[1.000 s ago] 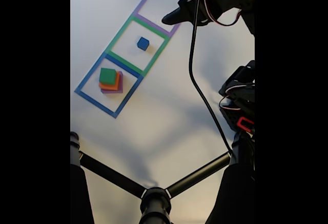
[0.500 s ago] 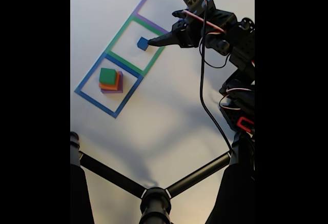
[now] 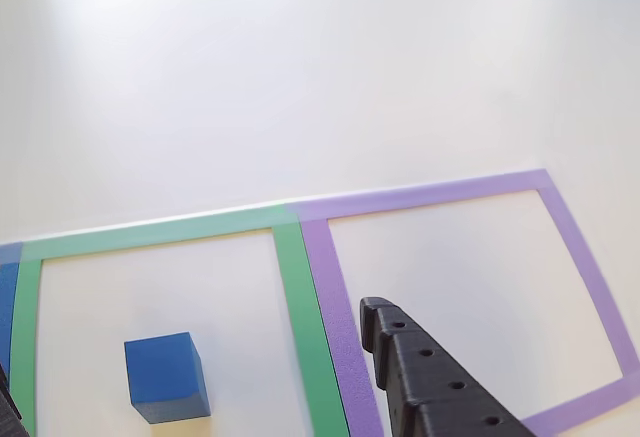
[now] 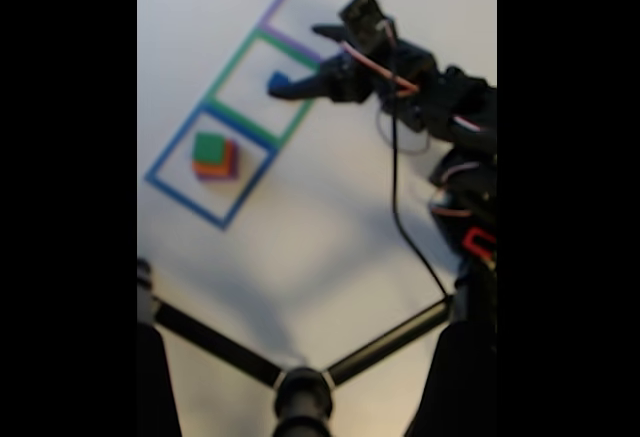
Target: Tower of hanoi
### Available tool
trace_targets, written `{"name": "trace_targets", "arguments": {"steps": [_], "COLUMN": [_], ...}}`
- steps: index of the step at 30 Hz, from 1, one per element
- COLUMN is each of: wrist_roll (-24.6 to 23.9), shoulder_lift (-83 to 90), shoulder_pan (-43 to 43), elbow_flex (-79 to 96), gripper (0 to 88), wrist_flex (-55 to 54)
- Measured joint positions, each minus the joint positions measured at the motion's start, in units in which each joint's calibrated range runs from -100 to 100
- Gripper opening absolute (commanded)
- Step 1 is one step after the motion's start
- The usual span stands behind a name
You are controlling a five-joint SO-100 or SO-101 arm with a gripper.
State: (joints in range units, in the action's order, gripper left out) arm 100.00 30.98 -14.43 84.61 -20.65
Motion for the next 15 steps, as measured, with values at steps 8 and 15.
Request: {"name": "trace_targets", "arguments": {"steps": [8, 15], "wrist_roll": [0.0, 0.0], "shoulder_lift": [-14.2, -29.8], "shoulder_pan": [1.3, 2.3], "elbow_flex": [-1.2, -6.2], "gripper": [44.1, 42.1], "wrist_flex": [-13.2, -25.1]}}
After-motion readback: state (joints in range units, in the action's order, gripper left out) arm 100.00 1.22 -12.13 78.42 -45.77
